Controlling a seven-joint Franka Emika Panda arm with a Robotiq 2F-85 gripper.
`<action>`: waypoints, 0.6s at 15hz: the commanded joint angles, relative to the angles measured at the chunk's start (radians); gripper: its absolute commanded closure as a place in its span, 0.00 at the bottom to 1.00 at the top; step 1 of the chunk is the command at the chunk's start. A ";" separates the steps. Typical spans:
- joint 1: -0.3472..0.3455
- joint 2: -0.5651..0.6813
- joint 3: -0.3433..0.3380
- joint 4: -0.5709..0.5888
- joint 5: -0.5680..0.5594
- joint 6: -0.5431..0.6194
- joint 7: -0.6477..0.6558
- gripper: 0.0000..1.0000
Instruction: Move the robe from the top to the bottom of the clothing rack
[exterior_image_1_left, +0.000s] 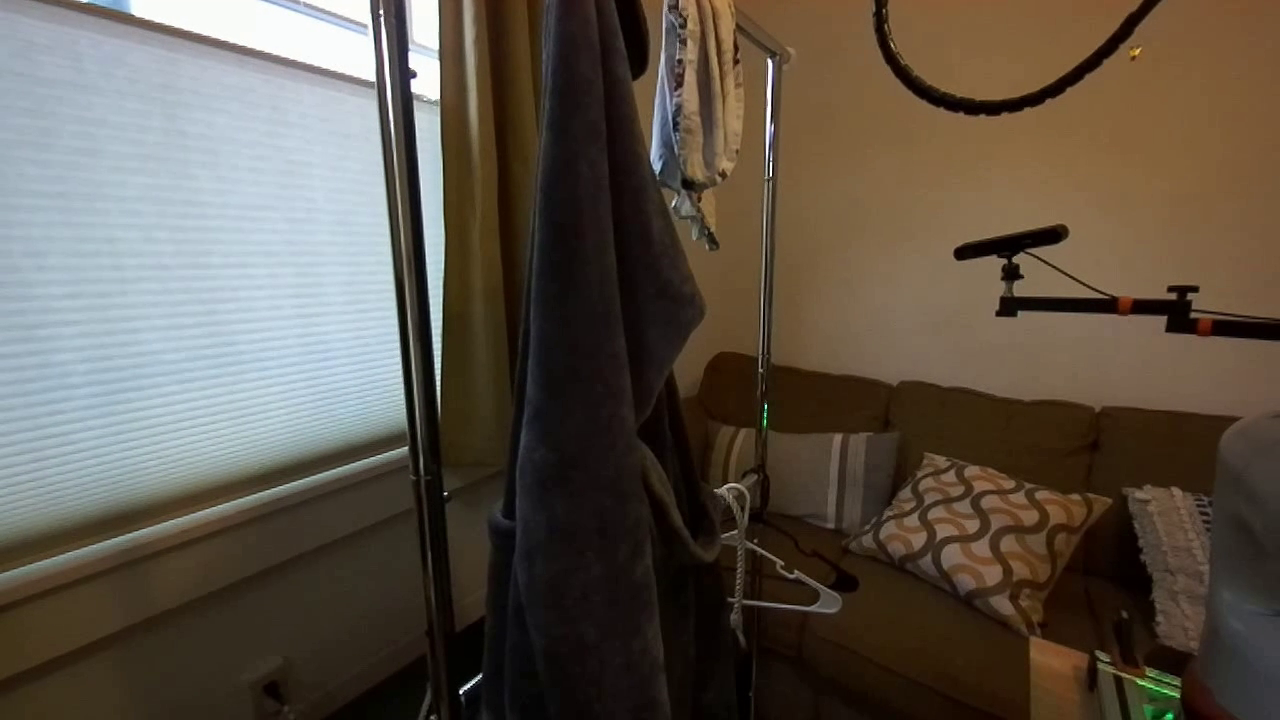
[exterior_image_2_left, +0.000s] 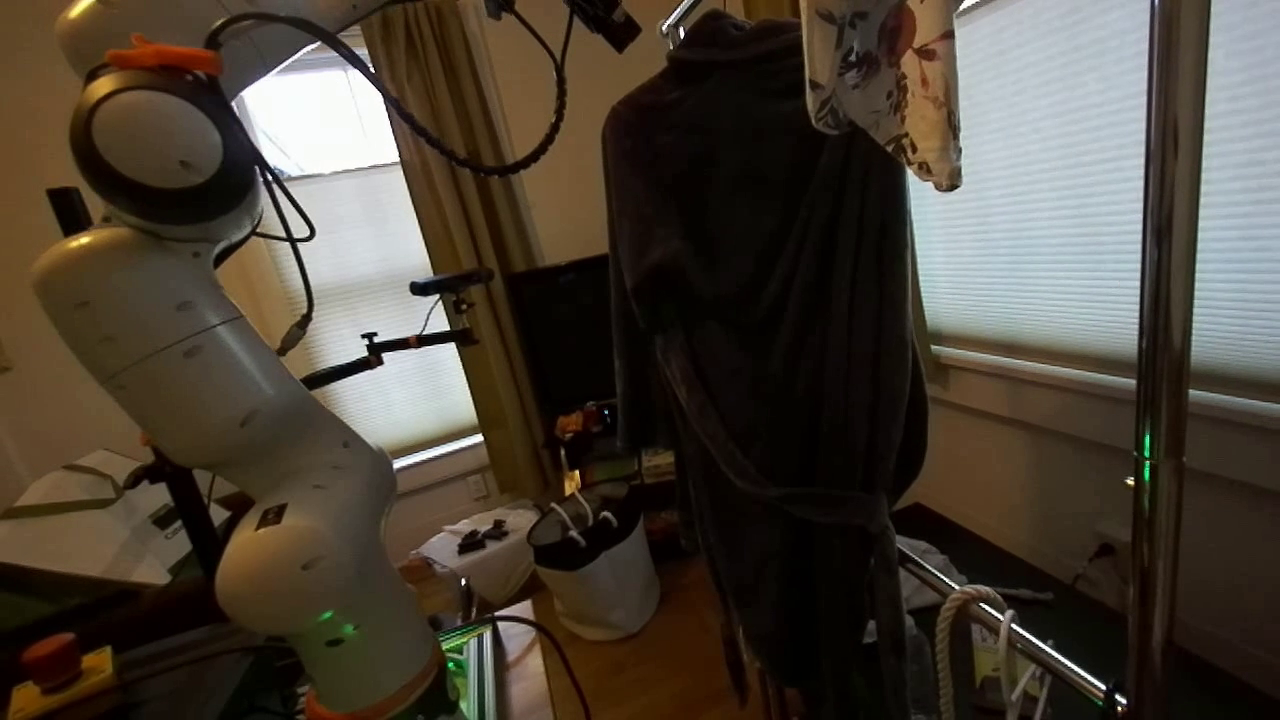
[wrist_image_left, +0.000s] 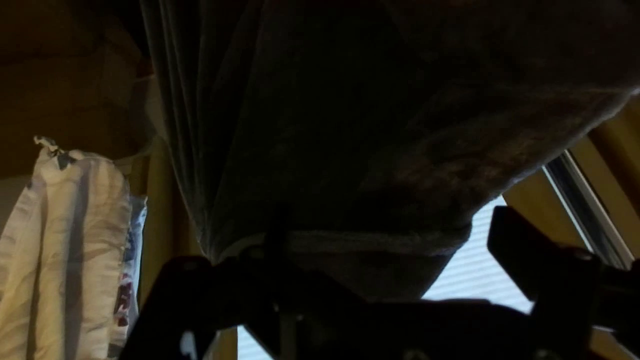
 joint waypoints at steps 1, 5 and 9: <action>0.016 0.111 0.091 0.112 -0.086 0.001 0.201 0.00; 0.065 0.210 0.135 0.188 -0.213 -0.012 0.340 0.00; 0.148 0.337 0.115 0.275 -0.247 -0.110 0.393 0.00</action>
